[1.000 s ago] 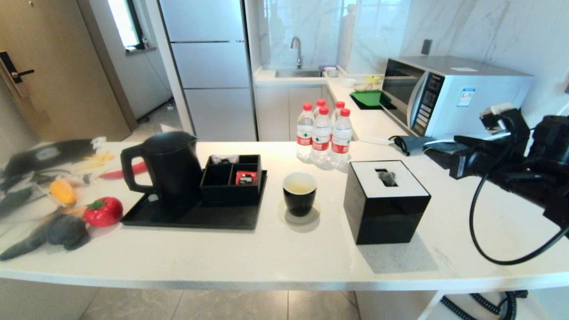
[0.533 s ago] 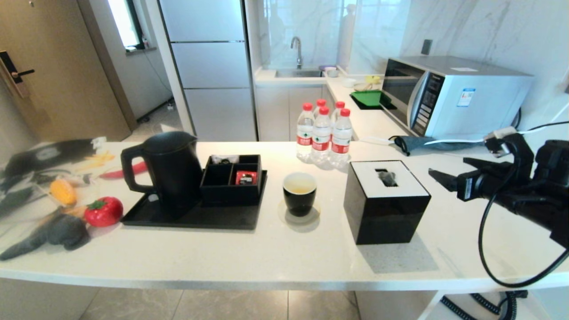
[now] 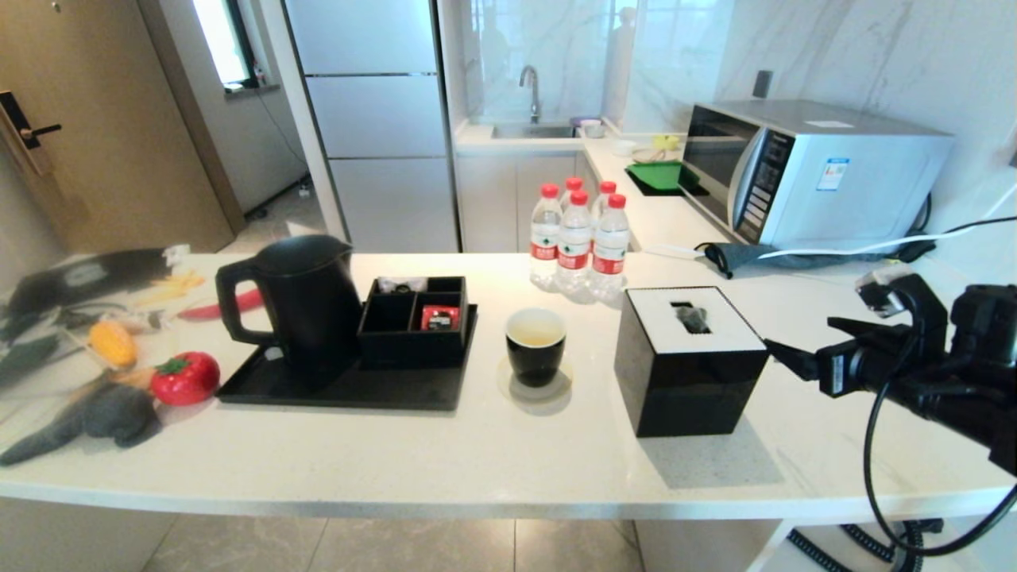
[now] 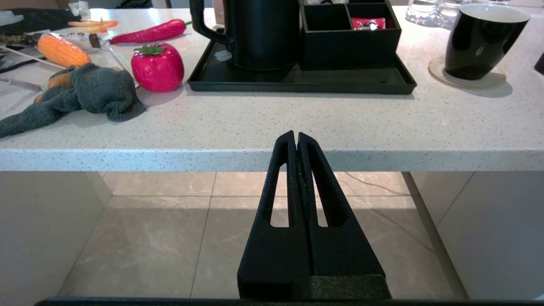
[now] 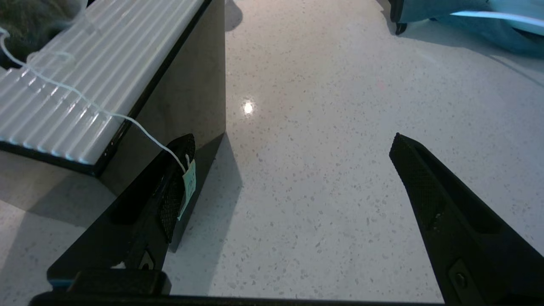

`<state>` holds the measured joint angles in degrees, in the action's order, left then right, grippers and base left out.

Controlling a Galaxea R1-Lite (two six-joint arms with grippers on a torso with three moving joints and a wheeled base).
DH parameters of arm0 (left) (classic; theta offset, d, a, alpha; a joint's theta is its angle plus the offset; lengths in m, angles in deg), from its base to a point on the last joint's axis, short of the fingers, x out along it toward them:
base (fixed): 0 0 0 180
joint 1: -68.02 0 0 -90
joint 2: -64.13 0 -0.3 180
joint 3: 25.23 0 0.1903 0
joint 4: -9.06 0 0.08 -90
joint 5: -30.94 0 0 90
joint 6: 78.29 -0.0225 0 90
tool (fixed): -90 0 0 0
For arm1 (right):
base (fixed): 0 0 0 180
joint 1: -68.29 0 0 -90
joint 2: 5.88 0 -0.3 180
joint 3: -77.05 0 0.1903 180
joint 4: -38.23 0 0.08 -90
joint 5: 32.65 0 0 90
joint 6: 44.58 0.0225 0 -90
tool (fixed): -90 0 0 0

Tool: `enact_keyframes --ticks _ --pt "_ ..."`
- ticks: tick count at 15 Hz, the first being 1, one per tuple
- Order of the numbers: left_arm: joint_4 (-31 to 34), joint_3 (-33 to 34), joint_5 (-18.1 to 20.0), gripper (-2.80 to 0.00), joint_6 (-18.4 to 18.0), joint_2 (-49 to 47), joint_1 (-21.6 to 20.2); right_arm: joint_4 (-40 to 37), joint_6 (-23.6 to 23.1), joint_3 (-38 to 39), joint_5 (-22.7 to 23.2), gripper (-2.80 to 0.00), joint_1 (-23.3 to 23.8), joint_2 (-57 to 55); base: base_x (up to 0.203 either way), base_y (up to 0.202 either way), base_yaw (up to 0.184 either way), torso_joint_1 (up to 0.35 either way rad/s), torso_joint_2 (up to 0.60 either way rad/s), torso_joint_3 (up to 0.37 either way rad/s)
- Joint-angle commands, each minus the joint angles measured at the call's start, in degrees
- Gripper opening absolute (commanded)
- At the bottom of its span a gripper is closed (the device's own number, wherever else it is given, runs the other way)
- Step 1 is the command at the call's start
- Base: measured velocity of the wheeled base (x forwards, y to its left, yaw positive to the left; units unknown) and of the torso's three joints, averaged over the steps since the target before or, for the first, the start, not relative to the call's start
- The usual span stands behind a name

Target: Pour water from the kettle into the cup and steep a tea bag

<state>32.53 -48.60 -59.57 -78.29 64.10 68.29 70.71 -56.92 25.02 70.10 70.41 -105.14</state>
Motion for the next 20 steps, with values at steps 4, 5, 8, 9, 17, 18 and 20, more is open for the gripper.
enact_keyframes --ticks 4,5,8,9,17,18,20 --pt "0.0 0.0 0.0 -2.8 0.0 0.0 0.0 0.3 -0.1 2.3 0.1 0.0 0.0 0.7 0.0 0.0 0.0 0.0 0.0 0.0" --pt "0.0 0.0 0.0 -2.8 0.0 0.0 0.0 0.4 -0.1 2.9 0.1 0.0 0.0 0.8 0.0 0.0 0.0 0.0 0.0 0.0" --pt "0.0 0.0 0.0 -2.8 0.0 0.0 0.0 0.3 -0.2 4.8 0.1 0.0 0.0 1.6 0.0 0.0 0.0 0.0 0.0 0.0" --pt "0.0 0.0 0.0 -2.8 0.0 0.0 0.0 0.3 -0.3 5.6 0.1 0.0 -0.1 1.8 0.0 0.0 0.0 0.0 0.0 0.0" --pt "0.0 0.0 0.0 -2.8 0.0 0.0 0.0 0.3 -1.2 11.2 0.4 0.0 -0.1 4.0 0.0 0.0 0.0 0.0 0.0 0.0" --pt "0.0 0.0 0.0 -2.8 0.0 0.0 0.0 0.3 -1.3 11.6 1.0 0.0 -0.1 4.2 0.0 0.0 0.0 0.0 0.0 0.0" --pt "0.0 0.0 0.0 -2.8 0.0 0.0 0.0 0.3 -1.3 12.4 1.4 0.0 -0.1 4.6 0.0 0.0 0.0 0.0 0.0 0.0"
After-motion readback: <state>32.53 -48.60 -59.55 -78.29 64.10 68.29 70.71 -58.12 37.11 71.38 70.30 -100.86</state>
